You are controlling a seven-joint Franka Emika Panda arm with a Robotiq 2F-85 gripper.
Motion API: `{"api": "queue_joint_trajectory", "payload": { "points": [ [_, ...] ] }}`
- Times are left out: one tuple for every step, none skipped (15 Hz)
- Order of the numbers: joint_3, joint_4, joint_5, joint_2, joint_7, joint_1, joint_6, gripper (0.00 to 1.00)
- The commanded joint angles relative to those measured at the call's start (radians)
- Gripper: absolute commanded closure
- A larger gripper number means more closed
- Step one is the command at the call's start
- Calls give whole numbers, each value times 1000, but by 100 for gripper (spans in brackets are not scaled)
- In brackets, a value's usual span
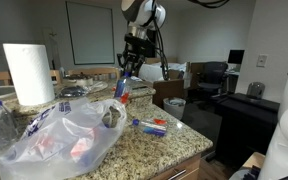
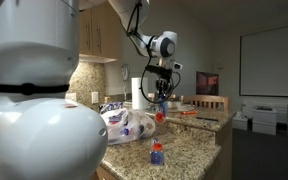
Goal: Put the water bottles on the counter in the plastic bag
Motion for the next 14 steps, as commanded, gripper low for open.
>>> {"api": "queue_joint_trajectory", "payload": {
  "points": [
    [27,79,176,87,-158,15,-7,91],
    [34,85,214,101,-194,13,-34,91],
    [38,85,251,114,-227,7,-75,91],
    [41,80,284,121,-254,0,-112,91],
    [42,74,317,129,-278,-5,-146,91],
    [43,74,349,142,-301,-8,-175,91],
    [47,75,394,160,-334,-12,-201,91],
    [49,79,432,176,-359,-14,-227,91],
    [50,78,474,192,-387,-15,-249,91],
    [51,77,515,206,-407,-16,-268,91],
    [50,80,549,224,-425,-16,-287,91],
    [50,91,579,250,-431,-14,-308,91],
    [48,97,604,275,-432,-13,-321,91],
    [44,101,625,297,-427,-12,-327,91]
  ]
}}
